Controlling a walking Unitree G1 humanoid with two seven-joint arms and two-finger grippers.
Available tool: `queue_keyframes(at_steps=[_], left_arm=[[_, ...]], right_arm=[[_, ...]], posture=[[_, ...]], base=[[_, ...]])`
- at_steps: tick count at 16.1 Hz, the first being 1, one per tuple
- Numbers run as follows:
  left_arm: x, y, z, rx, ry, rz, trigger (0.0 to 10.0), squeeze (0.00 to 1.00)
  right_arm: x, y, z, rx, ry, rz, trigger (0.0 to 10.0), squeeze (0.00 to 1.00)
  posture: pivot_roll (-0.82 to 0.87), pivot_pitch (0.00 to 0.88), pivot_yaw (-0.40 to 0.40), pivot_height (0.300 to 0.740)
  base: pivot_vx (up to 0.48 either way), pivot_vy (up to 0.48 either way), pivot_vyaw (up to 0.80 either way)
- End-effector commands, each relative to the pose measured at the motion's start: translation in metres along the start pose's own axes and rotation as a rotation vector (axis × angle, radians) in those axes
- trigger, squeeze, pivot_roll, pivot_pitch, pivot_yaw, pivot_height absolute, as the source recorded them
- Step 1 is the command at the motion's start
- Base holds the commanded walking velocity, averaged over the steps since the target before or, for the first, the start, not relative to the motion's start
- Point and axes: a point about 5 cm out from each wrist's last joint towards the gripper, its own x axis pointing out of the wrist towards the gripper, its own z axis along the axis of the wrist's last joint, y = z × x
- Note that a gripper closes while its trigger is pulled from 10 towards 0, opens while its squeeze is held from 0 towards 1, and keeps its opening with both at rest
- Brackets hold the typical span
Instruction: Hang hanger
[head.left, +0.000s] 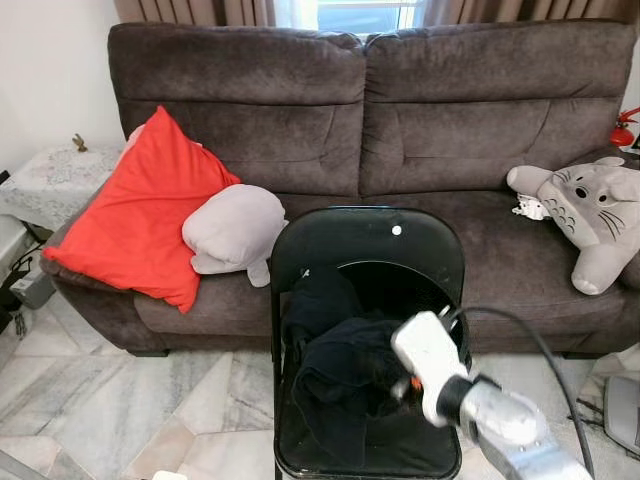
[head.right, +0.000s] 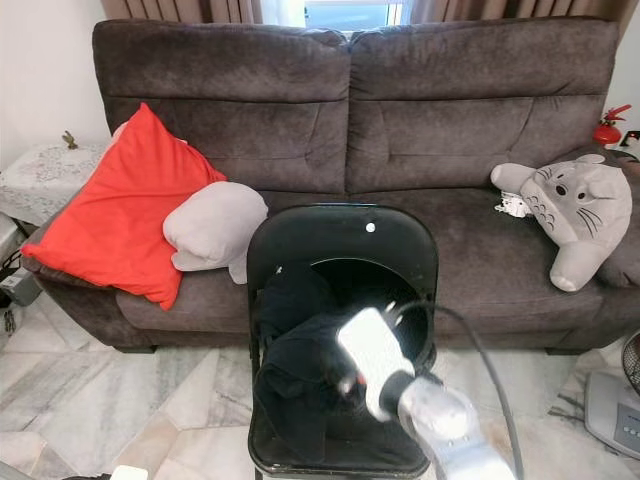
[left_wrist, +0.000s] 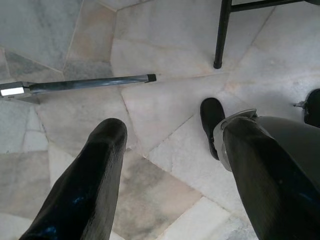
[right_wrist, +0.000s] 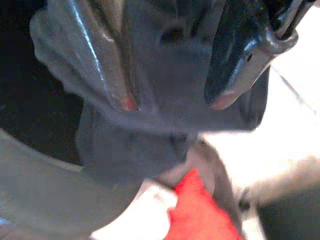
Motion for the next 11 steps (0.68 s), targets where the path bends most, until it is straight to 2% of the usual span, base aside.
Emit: queue_keyframes(at_steps=[1,2,7,9,11], left_arm=[[-0.001,-0.001,-0.008,0.001,0.038,0.002,10.0,0.00],[-0.001,0.000,-0.008,-0.002,0.039,0.001,10.0,0.00],[-0.001,-0.002,-0.009,-0.008,0.044,-0.002,10.0,0.00],[-0.001,-0.005,-0.009,-0.008,0.045,-0.006,10.0,0.00],[0.000,-0.006,-0.008,-0.008,0.045,-0.008,10.0,0.00]], right_arm=[[0.000,0.004,-0.006,-0.014,0.040,0.026,10.0,0.00],[-0.002,0.004,-0.011,-0.040,0.078,0.059,10.0,0.00],[-0.004,-0.003,-0.010,-0.081,0.122,0.067,10.0,0.00],[-0.001,-0.012,-0.019,-0.115,0.191,0.003,10.0,0.00],[0.001,-0.017,-0.019,-0.138,0.197,-0.017,10.0,0.00]], posture=[[-0.02,0.060,0.046,0.740],[-0.02,0.061,0.043,0.740],[-0.02,0.069,0.041,0.740],[-0.02,0.074,0.042,0.740],[-0.01,0.075,0.043,0.740]], base=[[0.000,0.000,0.00],[0.000,0.000,0.00],[0.000,0.000,0.00],[0.000,0.000,0.00],[0.000,0.000,0.00]])
